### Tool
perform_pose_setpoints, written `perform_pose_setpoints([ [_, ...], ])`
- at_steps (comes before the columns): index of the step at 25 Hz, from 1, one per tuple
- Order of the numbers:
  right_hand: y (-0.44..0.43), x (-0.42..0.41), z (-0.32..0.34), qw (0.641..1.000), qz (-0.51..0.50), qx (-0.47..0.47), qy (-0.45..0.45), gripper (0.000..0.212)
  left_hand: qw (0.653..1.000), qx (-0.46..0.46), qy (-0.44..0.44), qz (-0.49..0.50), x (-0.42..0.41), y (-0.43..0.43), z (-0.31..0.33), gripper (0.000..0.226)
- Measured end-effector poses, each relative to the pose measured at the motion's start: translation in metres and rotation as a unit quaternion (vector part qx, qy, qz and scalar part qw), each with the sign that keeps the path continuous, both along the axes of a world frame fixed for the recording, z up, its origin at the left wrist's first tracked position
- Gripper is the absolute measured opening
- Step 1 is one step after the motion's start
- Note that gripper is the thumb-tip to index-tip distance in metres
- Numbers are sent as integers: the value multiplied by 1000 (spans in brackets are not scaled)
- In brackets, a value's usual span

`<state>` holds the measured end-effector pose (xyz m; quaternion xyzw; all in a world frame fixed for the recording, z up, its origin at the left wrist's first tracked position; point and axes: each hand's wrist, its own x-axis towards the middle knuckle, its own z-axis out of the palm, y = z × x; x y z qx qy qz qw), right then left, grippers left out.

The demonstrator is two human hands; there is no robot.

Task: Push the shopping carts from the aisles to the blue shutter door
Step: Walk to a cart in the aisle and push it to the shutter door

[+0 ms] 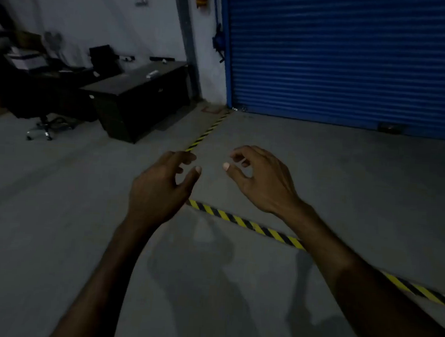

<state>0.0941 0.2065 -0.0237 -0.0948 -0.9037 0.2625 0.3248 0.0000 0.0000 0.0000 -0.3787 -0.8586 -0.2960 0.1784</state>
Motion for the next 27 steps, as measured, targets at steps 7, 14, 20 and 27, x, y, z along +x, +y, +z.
perform_pose_setpoints([
  [7, -68, -4, -9, 996, 78, -5, -31, 30, 995, -13, -49, 90, 28, -79, -16, 32],
  [14, -115, 2, -4, 983, 182, 25, -20, 33, 980, 19, -32, 194, 73, -138, -22, 35],
  [20, -166, 18, -18, 960, 275, 49, -24, 33, 957, 21, -15, 290, 135, -184, -40, 51],
  [27, -264, 50, -36, 913, 405, 47, -28, 32, 919, 20, -35, 392, 221, -262, -53, 48],
])
